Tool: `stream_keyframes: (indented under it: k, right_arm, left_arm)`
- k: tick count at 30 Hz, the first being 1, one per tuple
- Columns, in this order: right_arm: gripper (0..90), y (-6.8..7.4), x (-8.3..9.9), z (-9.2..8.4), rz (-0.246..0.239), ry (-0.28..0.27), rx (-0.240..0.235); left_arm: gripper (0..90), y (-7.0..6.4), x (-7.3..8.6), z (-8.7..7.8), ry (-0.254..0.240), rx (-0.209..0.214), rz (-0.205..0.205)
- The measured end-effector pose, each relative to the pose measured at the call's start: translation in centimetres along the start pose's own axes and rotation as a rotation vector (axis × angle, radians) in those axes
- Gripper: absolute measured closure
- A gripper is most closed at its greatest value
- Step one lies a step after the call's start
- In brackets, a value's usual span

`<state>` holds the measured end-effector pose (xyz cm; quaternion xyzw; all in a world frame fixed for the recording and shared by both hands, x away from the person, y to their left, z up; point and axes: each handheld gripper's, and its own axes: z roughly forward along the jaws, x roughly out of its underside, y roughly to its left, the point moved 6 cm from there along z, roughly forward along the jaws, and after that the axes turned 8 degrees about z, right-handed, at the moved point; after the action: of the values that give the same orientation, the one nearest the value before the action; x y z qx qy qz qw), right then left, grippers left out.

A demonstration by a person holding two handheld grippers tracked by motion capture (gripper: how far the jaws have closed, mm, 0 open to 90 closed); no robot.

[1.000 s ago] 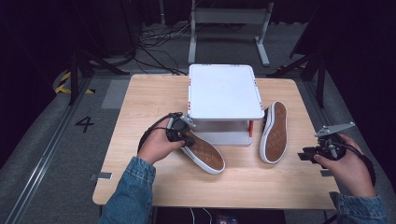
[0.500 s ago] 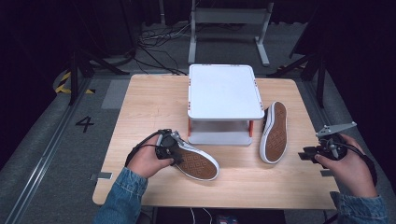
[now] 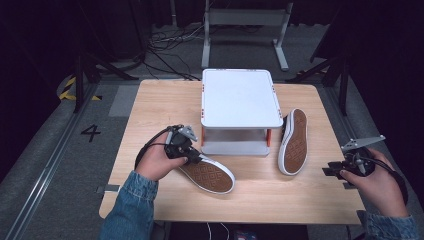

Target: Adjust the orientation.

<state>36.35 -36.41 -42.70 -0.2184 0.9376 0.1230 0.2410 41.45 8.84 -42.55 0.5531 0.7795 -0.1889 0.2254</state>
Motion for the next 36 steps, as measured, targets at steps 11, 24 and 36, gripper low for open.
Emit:
stream_keyframes:
  k: [11, 24, 36]
  right_arm:
    - [62.9, -0.2, 0.7, 0.0, 0.016, 0.01, 0.01]
    - [61.0, 0.4, -1.2, 1.0, -0.029, 0.009, -0.009]
    - [57.8, 1.4, -2.7, 2.0, -0.069, 0.006, -0.031]
  left_arm:
    - [79.8, 1.2, 0.5, 1.9, -0.023, 0.042, -0.046]
    - [76.8, -2.1, 4.8, -2.1, 0.007, 0.044, -0.054]
    - [68.6, -5.3, 10.0, -3.5, 0.131, 0.107, -0.083]
